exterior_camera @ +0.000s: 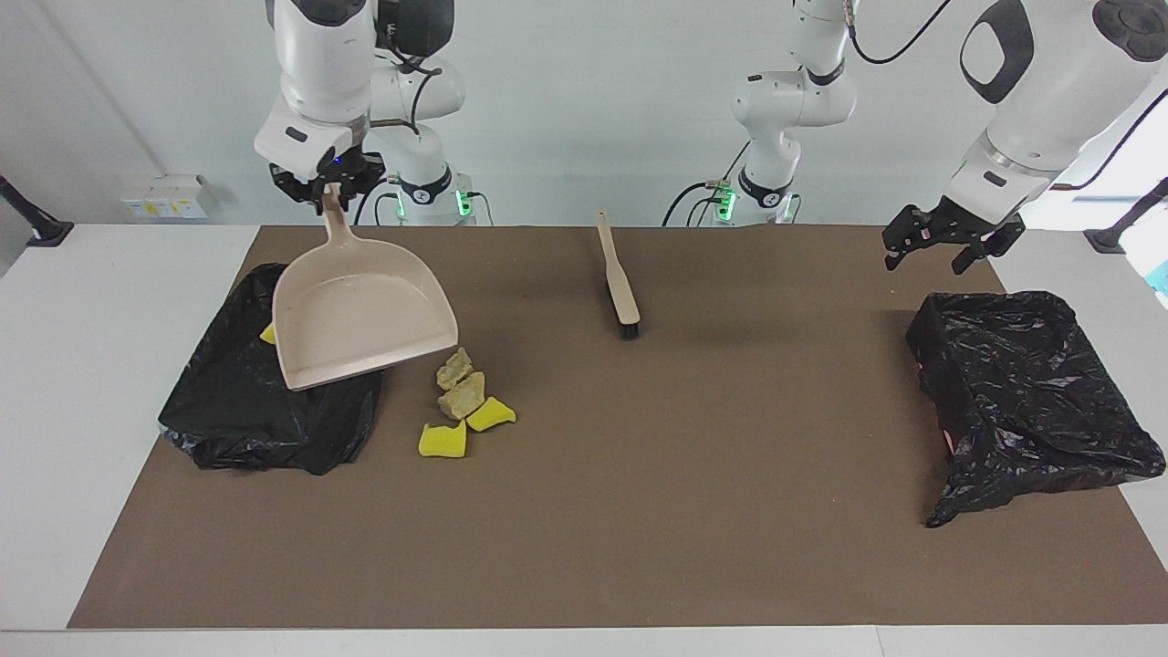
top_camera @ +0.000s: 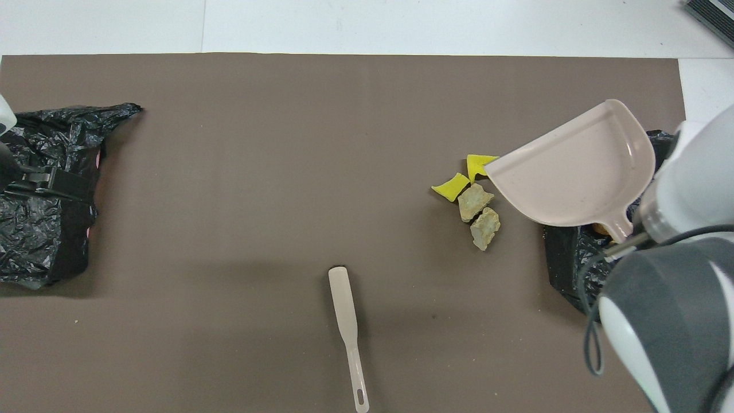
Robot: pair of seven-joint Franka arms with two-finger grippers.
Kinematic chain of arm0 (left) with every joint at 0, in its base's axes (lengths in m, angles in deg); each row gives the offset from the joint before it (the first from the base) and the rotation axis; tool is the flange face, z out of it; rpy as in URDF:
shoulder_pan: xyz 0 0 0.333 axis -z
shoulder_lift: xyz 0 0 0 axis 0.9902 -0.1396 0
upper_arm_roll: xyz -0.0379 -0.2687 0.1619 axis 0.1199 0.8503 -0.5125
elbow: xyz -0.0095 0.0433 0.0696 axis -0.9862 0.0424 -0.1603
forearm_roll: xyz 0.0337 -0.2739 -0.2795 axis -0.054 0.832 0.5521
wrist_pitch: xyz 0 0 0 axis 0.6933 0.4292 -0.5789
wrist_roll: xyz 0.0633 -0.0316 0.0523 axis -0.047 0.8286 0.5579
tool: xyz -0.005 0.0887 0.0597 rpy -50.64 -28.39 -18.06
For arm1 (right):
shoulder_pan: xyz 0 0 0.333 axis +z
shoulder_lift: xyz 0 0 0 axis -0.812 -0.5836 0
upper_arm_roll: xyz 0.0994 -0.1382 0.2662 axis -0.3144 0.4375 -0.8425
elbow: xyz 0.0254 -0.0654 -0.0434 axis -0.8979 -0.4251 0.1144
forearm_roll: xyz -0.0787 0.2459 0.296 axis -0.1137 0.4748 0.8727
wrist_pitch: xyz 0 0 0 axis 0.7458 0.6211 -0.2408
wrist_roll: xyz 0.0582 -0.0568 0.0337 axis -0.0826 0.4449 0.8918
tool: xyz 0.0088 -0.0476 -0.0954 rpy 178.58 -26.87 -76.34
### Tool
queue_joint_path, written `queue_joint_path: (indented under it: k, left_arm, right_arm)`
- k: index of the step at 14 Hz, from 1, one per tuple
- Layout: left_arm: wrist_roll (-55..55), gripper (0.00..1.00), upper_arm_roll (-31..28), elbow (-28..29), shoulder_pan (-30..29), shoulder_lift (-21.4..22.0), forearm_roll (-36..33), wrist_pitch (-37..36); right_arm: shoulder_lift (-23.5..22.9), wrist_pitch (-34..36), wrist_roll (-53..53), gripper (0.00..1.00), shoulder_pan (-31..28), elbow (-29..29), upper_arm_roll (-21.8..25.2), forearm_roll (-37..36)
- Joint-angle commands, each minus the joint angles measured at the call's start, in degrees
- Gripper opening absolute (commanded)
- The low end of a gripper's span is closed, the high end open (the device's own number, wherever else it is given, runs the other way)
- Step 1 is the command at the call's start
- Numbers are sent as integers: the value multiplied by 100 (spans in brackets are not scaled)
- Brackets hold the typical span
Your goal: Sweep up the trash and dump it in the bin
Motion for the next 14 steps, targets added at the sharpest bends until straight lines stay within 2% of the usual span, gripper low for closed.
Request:
queue_joint_path:
  k: [1,2,3,5,7,9,12,14]
  left_arm:
    - [49,100,51,-47,-67,30,-107,-134]
    - [40,100,51,-47,-75,30,-107,-125]
    - [40,100,51,-47,-75,30,-107,-125]
    - [40,100,51,-47,-75,39,-107,-125]
    - [40,100,51,-30,-67,48,-107,-143]
    - [40,100,51,-38,-67,48,-107,-125]
    - [40,100,51,-30,-67,48,-107,-125]
    - [23,100,51,-29,-67,48,-107,-108]
  right_arm:
    - [-495,-813,-1250,0,479,63,-27,493]
    - [-662,-1103,-1645,0,621,89,-36,634]
    - [-1029,-1402,-2136,0,744,150,-36,844]
    - [-1890,-1939,-3016,0,1086,719,-54,1144]
    - [-2621,-1994,-3624,0,1429,1457,-62,1180]
    - [-3070,-2099,-4056,0,1632,1907,-63,1198]
    - [-3624,-2959,-4488,0,1984,1935,-63,1347]
    - [-3679,-3136,-4374,0,1941,1926,-124,1426]
